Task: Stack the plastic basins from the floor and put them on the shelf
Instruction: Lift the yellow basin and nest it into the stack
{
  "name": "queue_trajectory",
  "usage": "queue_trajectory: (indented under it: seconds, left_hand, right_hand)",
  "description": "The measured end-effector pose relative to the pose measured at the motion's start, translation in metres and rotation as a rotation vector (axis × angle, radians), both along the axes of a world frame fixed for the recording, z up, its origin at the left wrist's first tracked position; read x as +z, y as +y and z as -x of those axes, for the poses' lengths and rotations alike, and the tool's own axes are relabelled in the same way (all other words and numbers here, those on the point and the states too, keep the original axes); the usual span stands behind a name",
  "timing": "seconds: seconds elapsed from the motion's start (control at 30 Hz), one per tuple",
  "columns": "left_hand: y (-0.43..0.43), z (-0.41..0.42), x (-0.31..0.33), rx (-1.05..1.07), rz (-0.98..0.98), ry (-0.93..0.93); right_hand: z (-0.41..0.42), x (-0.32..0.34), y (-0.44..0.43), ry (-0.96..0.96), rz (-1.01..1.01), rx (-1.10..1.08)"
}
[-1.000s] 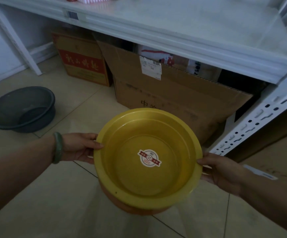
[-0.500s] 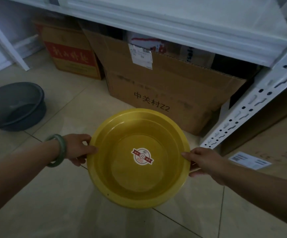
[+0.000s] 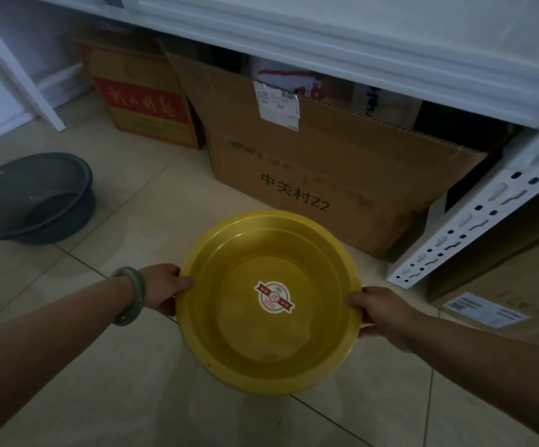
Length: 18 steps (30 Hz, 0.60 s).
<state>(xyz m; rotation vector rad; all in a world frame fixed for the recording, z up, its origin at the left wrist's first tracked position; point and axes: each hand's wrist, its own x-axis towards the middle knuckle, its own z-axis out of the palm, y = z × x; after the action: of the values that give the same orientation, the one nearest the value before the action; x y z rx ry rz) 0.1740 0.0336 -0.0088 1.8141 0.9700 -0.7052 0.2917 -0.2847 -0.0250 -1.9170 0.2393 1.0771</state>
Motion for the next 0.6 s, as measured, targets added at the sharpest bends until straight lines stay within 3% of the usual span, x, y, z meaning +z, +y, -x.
queue_trajectory:
  seconds: [0.6]
  left_hand:
    - [0.085, 0.019, -0.014, 0.235, -0.186, -0.081]
  right_hand:
    - [-0.015, -0.003, 0.115, -0.078, -0.091, 0.054]
